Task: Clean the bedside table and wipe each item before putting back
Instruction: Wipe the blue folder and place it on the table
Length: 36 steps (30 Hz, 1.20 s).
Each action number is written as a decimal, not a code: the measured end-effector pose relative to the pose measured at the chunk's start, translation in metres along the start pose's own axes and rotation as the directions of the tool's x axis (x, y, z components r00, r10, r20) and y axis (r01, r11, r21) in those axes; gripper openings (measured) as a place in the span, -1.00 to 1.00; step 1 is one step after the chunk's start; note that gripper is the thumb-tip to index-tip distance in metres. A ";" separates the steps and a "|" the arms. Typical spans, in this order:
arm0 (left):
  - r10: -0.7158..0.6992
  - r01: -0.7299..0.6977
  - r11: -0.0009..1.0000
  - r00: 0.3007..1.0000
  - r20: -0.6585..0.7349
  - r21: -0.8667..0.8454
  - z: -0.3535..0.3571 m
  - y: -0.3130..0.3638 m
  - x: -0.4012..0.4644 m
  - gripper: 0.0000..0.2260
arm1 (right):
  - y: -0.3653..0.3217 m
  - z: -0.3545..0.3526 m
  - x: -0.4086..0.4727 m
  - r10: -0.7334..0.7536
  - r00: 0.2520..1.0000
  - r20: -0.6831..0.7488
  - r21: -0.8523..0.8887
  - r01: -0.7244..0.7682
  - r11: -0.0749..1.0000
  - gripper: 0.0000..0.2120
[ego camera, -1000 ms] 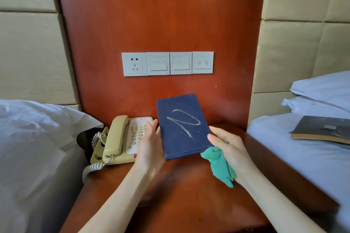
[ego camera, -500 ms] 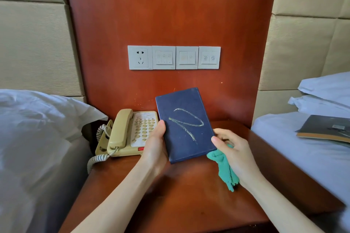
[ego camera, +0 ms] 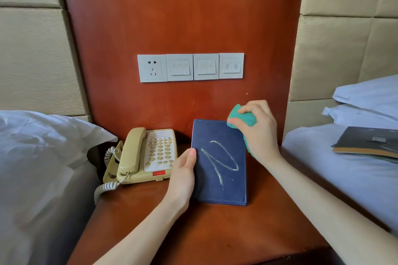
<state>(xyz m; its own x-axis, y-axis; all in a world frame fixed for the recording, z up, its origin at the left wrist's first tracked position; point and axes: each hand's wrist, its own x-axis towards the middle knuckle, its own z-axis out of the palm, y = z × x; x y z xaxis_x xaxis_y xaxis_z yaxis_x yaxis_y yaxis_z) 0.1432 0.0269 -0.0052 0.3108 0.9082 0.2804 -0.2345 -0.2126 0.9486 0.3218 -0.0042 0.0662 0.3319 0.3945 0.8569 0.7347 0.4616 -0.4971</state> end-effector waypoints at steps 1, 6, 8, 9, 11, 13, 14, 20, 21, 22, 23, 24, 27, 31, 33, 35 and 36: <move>0.011 -0.011 1.000 1.000 -0.018 0.002 -0.001 -0.002 0.000 -0.64 | 0.002 0.002 -0.003 -0.047 0.997 0.053 -0.037 0.049 0.998 -0.76; -0.004 0.003 1.000 0.998 -0.066 -0.011 -0.003 -0.005 -0.001 -0.67 | 0.020 -0.008 -0.022 -0.287 0.905 0.313 -0.208 0.360 0.909 -0.64; -0.041 0.040 0.999 0.996 -0.079 -0.021 -0.002 -0.005 0.000 -0.66 | 0.022 -0.015 -0.032 -0.311 0.855 0.416 -0.243 0.434 0.868 -0.58; -0.060 0.057 0.998 0.994 -0.090 -0.029 -0.002 -0.005 0.000 -0.66 | 0.022 -0.018 -0.038 -0.312 0.833 0.456 -0.238 0.452 0.860 -0.57; -0.104 0.099 0.994 0.988 -0.117 -0.050 -0.003 -0.005 0.001 -0.66 | 0.019 -0.025 -0.054 -0.279 0.803 0.527 -0.210 0.441 0.873 -0.54; -0.147 0.138 0.988 0.979 -0.141 -0.072 -0.003 -0.004 0.000 -0.67 | 0.012 -0.034 -0.070 -0.224 0.770 0.598 -0.201 0.415 0.888 -0.52; -0.164 0.153 0.985 0.975 -0.150 -0.080 -0.003 -0.004 0.000 -0.68 | 0.008 -0.038 -0.076 -0.223 0.740 0.635 -0.197 0.434 0.879 -0.53; -0.216 0.202 0.974 0.963 -0.160 -0.099 -0.002 0.000 -0.002 -0.69 | -0.019 -0.056 -0.096 -0.315 0.483 0.817 -0.081 0.636 0.767 -0.67; -0.223 0.209 0.973 0.961 -0.162 -0.099 -0.002 0.000 -0.002 -0.70 | -0.022 -0.058 -0.097 -0.318 0.442 0.839 -0.065 0.662 0.747 -0.68; -0.224 0.210 0.973 0.961 -0.163 -0.098 -0.002 0.000 -0.002 -0.70 | -0.023 -0.059 -0.095 -0.327 0.412 0.850 -0.055 0.688 0.724 -0.69; -0.214 0.201 0.975 0.963 -0.163 -0.092 -0.002 0.000 -0.002 -0.71 | -0.022 -0.059 -0.091 -0.341 0.407 0.847 -0.054 0.705 0.707 -0.70; -0.195 0.185 0.980 0.967 -0.161 -0.079 -0.002 0.000 -0.002 -0.70 | -0.021 -0.057 -0.084 -0.353 0.432 0.830 -0.068 0.706 0.705 -0.70; -0.133 0.132 0.991 0.983 -0.127 -0.022 -0.001 0.000 -0.004 -0.68 | -0.018 -0.042 -0.052 -0.323 0.615 0.719 -0.194 0.624 0.757 -0.65; -0.103 0.104 0.994 0.991 -0.082 0.014 0.000 0.002 -0.011 -0.66 | -0.016 -0.012 -0.013 -0.244 0.810 0.533 -0.348 0.473 0.810 -0.65; -0.119 0.120 0.993 0.989 -0.092 0.000 -0.001 0.003 -0.012 -0.66 | -0.015 0.001 -0.013 -0.198 0.855 0.479 -0.388 0.409 0.826 -0.64; -0.152 0.150 0.988 0.982 -0.115 -0.027 -0.002 0.003 -0.012 -0.67 | -0.015 0.008 -0.028 -0.204 0.849 0.487 -0.381 0.417 0.825 -0.61; -0.173 0.169 0.985 0.977 -0.126 -0.040 -0.002 0.004 -0.012 -0.67 | -0.015 0.008 -0.039 -0.214 0.834 0.508 -0.362 0.432 0.826 -0.59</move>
<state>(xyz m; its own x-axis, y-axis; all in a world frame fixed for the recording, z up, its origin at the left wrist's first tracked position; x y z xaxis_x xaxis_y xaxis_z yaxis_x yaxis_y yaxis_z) 0.1366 0.0162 -0.0053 0.2282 0.9693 0.0914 -0.2152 -0.0413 0.9757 0.2928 -0.0201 0.0395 -0.1807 0.6338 0.7521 0.9645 0.2638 0.0095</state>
